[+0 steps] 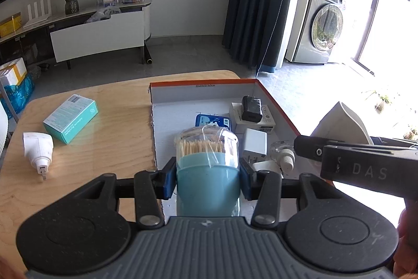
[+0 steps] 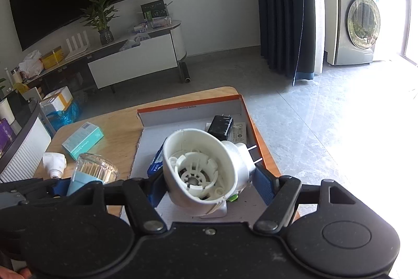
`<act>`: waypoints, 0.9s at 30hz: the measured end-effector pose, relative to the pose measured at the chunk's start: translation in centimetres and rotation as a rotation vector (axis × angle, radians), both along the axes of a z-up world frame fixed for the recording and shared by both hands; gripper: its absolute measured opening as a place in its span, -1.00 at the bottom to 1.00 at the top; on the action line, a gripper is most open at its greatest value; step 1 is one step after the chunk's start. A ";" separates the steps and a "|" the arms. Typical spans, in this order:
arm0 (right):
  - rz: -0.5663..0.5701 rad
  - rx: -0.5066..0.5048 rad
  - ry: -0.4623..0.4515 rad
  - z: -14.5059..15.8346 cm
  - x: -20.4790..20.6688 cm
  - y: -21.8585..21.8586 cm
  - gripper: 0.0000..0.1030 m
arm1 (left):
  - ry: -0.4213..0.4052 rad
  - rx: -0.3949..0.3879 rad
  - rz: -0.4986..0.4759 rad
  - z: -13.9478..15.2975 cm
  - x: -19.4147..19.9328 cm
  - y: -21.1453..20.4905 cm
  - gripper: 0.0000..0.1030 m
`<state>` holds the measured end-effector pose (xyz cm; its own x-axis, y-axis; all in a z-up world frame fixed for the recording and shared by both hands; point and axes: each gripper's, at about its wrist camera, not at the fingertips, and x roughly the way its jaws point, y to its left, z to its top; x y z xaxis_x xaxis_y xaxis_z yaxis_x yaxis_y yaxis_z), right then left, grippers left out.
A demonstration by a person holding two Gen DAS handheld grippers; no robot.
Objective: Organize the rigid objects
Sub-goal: 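Carry the toothpick jar and round white plug over the orange-rimmed box with both grippers, then lower the round white plug into the box and open the right gripper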
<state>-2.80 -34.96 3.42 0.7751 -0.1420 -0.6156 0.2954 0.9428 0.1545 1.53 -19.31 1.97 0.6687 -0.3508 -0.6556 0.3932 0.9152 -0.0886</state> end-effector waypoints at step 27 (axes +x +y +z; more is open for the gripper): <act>0.025 -0.011 0.010 0.4 4.1 -1.6 0.61 | 0.031 0.010 -0.027 -0.7 2.2 -1.8 -0.08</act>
